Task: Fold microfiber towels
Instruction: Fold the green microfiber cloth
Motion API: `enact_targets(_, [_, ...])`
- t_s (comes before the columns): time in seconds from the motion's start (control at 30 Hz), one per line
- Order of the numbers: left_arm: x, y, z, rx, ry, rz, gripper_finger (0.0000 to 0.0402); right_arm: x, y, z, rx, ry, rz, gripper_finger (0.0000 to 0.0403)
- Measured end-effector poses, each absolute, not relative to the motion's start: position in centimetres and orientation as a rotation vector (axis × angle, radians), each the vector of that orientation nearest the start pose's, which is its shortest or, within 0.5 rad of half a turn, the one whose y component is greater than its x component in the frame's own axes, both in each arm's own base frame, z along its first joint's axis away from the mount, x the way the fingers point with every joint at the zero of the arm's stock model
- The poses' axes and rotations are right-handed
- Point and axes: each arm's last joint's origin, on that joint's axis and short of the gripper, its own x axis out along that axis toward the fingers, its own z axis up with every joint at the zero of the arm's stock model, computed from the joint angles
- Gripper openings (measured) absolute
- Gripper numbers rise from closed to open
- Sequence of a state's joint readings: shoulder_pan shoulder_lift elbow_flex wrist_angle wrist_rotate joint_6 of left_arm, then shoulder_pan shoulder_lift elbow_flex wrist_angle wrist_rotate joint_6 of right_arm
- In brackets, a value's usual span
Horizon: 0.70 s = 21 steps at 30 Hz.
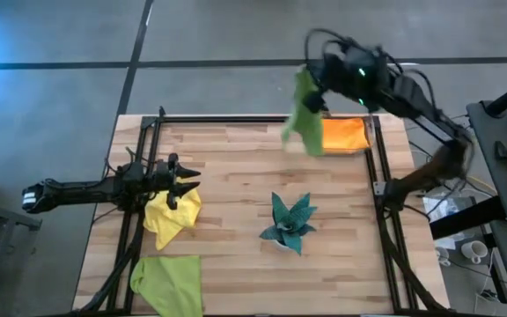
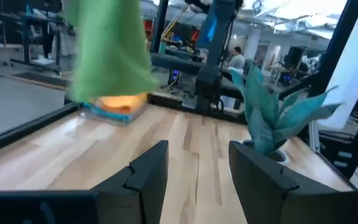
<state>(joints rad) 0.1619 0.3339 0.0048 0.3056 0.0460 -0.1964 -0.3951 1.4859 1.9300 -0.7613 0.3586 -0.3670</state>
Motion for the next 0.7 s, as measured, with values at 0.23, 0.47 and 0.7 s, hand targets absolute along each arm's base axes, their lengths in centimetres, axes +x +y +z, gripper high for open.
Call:
enact_targets(0.23, [12.8,2.4,19.1,-0.076,-0.116,0.249,0.0156,31.8,-13.8,48.1,-0.347,0.563,-0.554,0.0009])
enact_targets(0.47, [16.2,3.4,19.6,0.007,0.036,0.335,0.0202,35.8,-12.7,44.1,-0.238,0.637,-0.388,0.0009])
enact_targets(0.7, [18.9,4.7,17.3,0.086,0.200,0.444,0.0246,36.6,-8.7,42.8,-0.295,0.740,-0.158,0.0009])
